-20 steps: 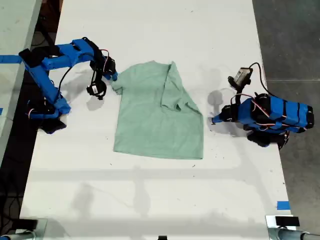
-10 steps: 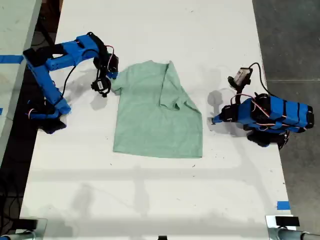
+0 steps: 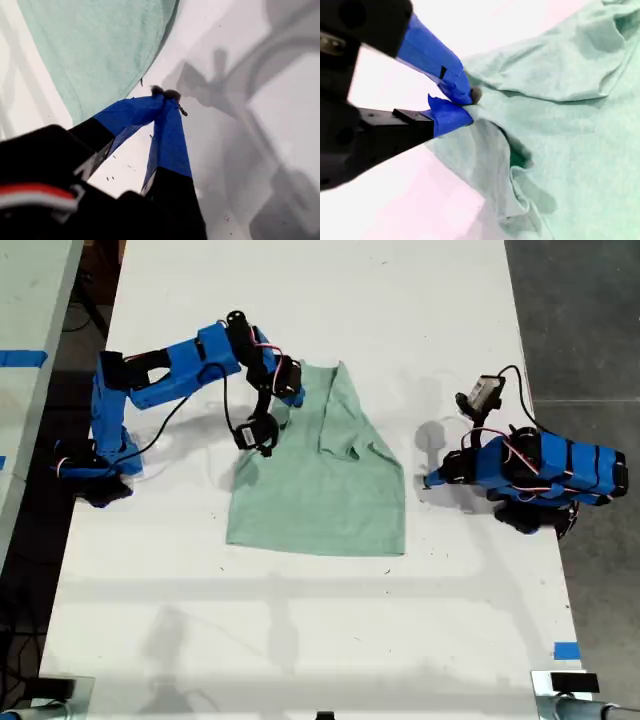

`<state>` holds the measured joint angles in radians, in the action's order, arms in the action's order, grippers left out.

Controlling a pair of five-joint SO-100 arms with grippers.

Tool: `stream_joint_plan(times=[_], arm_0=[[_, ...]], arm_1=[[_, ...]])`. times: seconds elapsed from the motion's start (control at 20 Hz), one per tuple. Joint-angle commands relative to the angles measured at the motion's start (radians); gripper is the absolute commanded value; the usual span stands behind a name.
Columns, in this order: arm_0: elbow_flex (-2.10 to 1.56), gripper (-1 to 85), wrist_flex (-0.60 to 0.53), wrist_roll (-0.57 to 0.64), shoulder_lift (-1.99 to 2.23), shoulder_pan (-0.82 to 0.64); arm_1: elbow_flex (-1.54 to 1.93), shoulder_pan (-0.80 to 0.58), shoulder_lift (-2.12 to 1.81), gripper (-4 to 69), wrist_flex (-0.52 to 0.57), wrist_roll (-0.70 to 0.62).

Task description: Fold t shirt

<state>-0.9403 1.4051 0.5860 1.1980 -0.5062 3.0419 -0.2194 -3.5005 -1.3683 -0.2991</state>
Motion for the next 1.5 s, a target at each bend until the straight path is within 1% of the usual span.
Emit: stream_joint_plan(times=[0.0, 0.05, 0.15, 0.25, 0.4, 0.45, 0.5, 0.55, 0.6, 0.65, 0.7, 0.75, 0.9, 0.95, 1.0, 1.05, 1.15, 1.3, 1.45], arm_0=[[0.055, 0.0, -0.100, -0.040, -0.066, 0.054], [0.055, 0.1, -0.121, -0.041, -0.095, 0.057], [0.055, 11.5, -0.149, -0.063, -0.110, 0.064], [0.057, 13.3, -0.140, -0.067, -0.048, 0.060], [0.054, 10.4, -0.060, -0.011, 0.218, 0.038], [0.049, 5.9, -0.017, 0.002, 0.330, 0.025], [0.023, 0.1, 0.040, -0.014, 0.453, 0.000], [-0.043, 0.1, 0.074, -0.031, 0.606, -0.025], [-0.155, 0.1, 0.071, -0.048, 0.782, -0.040], [-0.279, 0.1, 0.034, -0.060, 0.973, -0.040], [-0.433, 0.0, -0.034, -0.064, 1.158, -0.008], [-0.643, 0.0, -0.135, -0.091, 1.353, 0.048], [-1.407, 0.0, -0.408, -0.250, 1.898, 0.183], [-1.660, 0.0, -0.477, -0.276, 2.079, 0.195], [-1.890, 0.0, -0.523, -0.284, 2.276, 0.201], [-2.063, 0.0, -0.535, -0.302, 2.413, 0.212], [-2.158, 0.0, -0.575, -0.272, 2.393, 0.239], [-2.258, 0.0, -0.546, -0.270, 2.405, 0.181], [-2.270, 0.0, -0.538, -0.307, 2.405, 0.198]], arm_1=[[0.035, 0.012, -0.011, -1.9, -0.002, -0.015], [0.035, 0.012, -0.011, -1.9, -0.002, -0.015], [0.035, 0.014, -0.011, -1.9, -0.002, -0.017], [0.035, 0.014, -0.011, -1.9, -0.002, -0.017], [0.035, 0.015, -0.011, -1.9, -0.002, -0.017], [0.035, 0.014, -0.011, -1.9, -0.002, -0.017], [0.035, 0.014, -0.011, -1.9, -0.002, -0.017], [0.035, 0.015, -0.011, -1.9, -0.002, -0.017], [0.035, 0.015, -0.011, -1.9, -0.002, -0.015], [0.035, 0.015, -0.011, -1.9, -0.002, -0.015], [0.035, 0.015, -0.011, -1.9, -0.002, -0.017], [0.035, 0.014, -0.011, -1.9, -0.002, -0.017], [0.035, 0.014, -0.011, -1.9, -0.002, -0.014], [0.035, 0.014, -0.011, -1.9, -0.002, -0.012], [0.035, 0.014, -0.011, -1.9, -0.002, -0.011], [0.035, 0.014, -0.011, -1.9, -0.002, -0.011], [0.035, 0.012, -0.011, -1.9, -0.002, -0.009], [0.035, 0.012, -0.011, -1.8, -0.006, 0.000], [0.034, 0.017, -0.011, -1.9, -0.009, 0.012]])
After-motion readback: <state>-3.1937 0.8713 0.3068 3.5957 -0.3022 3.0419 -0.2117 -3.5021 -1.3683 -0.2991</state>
